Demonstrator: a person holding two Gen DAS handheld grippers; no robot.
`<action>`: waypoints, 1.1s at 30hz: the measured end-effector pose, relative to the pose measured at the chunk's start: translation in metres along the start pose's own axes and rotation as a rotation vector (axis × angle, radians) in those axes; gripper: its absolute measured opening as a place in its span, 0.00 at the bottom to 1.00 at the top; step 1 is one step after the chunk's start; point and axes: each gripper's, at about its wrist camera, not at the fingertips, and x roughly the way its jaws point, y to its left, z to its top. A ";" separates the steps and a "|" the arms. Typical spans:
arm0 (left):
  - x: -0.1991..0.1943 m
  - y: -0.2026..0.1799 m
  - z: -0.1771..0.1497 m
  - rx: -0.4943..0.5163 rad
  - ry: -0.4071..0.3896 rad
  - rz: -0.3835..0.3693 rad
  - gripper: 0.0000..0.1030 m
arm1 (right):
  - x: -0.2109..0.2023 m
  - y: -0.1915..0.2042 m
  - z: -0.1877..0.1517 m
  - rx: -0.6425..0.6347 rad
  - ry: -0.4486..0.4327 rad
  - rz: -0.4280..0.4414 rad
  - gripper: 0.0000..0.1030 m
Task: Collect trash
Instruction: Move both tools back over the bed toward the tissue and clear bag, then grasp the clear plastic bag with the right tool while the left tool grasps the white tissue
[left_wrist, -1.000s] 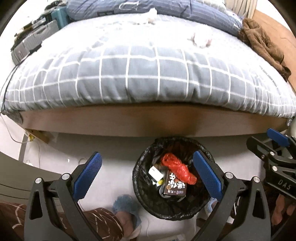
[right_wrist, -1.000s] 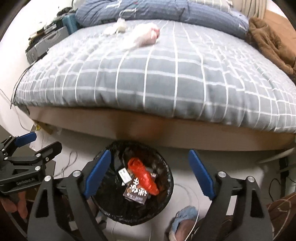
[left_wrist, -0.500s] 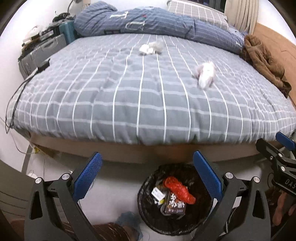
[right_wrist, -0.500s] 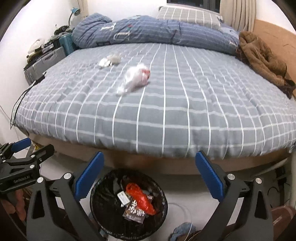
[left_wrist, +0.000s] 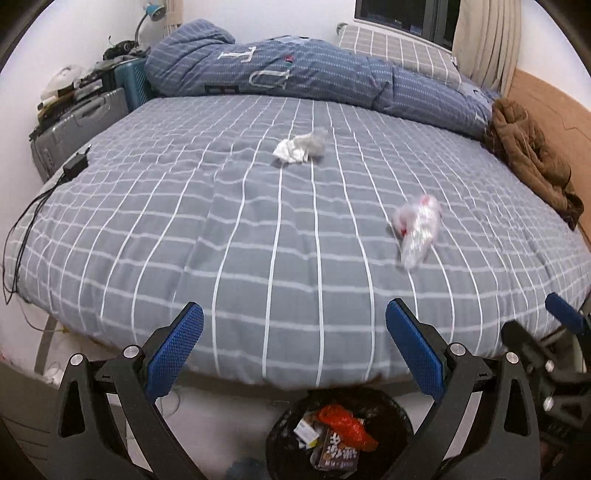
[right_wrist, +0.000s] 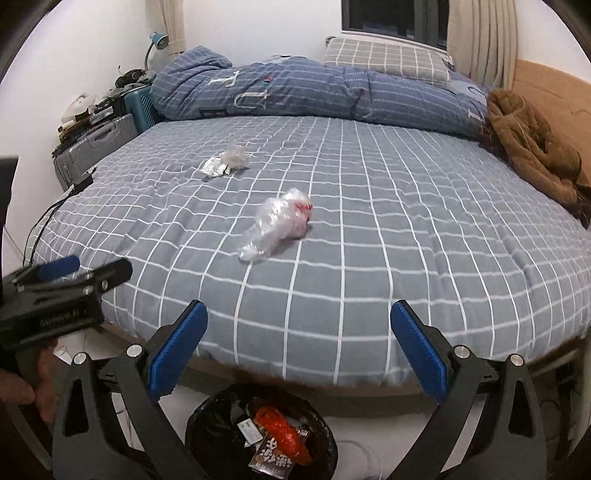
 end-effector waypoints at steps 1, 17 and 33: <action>0.004 0.000 0.005 0.000 -0.001 0.001 0.94 | 0.004 0.000 0.003 -0.006 0.000 -0.001 0.93; 0.070 0.002 0.077 0.009 -0.012 0.030 0.94 | 0.066 -0.004 0.043 -0.010 0.034 0.013 0.92; 0.179 -0.001 0.174 0.037 -0.013 0.030 0.94 | 0.135 -0.001 0.079 -0.027 0.088 0.063 0.91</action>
